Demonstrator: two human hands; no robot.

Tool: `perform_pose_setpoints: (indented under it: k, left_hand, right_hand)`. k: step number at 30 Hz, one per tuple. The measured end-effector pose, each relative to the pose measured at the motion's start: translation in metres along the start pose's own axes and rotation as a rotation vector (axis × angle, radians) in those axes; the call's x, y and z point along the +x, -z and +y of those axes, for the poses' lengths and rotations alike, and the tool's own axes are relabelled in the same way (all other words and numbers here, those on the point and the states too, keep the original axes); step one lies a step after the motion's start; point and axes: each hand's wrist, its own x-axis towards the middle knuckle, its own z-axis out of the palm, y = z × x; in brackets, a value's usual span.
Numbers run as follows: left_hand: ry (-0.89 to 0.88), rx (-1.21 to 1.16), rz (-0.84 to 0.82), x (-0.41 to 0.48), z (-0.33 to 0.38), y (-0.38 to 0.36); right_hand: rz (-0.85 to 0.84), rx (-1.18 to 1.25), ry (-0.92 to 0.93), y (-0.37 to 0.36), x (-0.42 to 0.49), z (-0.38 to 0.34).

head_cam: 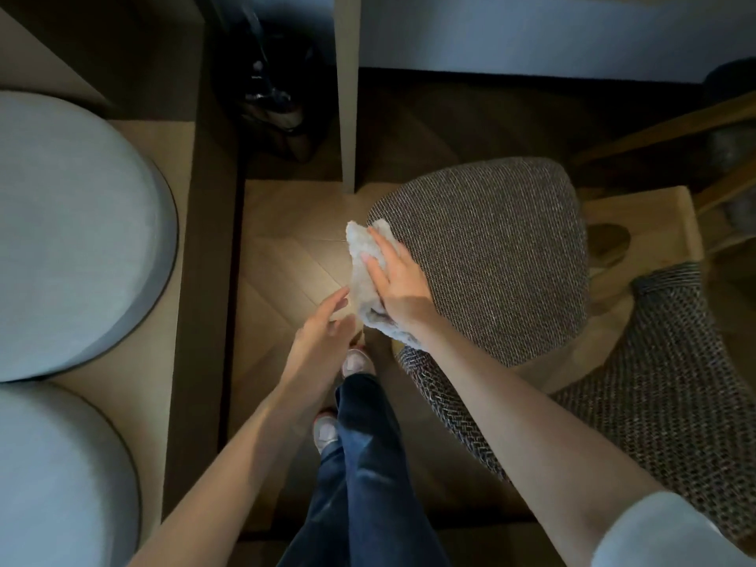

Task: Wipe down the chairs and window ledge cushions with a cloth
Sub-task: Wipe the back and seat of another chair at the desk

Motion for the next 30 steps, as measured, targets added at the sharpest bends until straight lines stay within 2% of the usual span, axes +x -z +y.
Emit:
perform_pose_setpoints:
  k: [5, 8, 10, 12, 16, 20, 25, 30]
  left_hand:
    - [-0.259, 0.196, 0.02, 0.009, 0.015, -0.026]
    - [-0.37, 0.462, -0.046, 0.02, 0.011, -0.04]
    - [-0.351, 0.577, -0.149, 0.025, 0.003, -0.046]
    - [-0.348, 0.634, -0.165, 0.028, -0.003, -0.049]
    - [-0.342, 0.526, -0.091, 0.045, 0.002, -0.048]
    - [-0.251, 0.318, -0.117, 0.064, 0.014, -0.041]
    - [-0.228, 0.216, -0.09, 0.047, 0.007, -0.052]
    - [-0.242, 0.169, -0.05, 0.003, -0.013, -0.084]
  right_hand:
    - [-0.164, 0.492, -0.191, 0.009, -0.031, 0.02]
    - [-0.25, 0.542, -0.134, 0.012, -0.059, 0.03]
    - [-0.246, 0.585, -0.107, 0.009, -0.07, 0.032]
    - [-0.209, 0.647, -0.133, 0.008, -0.067, 0.031]
    - [-0.175, 0.659, -0.185, 0.009, -0.039, 0.02]
    - [-0.153, 0.555, -0.18, 0.012, -0.017, 0.009]
    - [-0.162, 0.509, -0.193, 0.012, -0.031, 0.015]
    - [-0.186, 0.225, -0.182, 0.015, -0.084, 0.031]
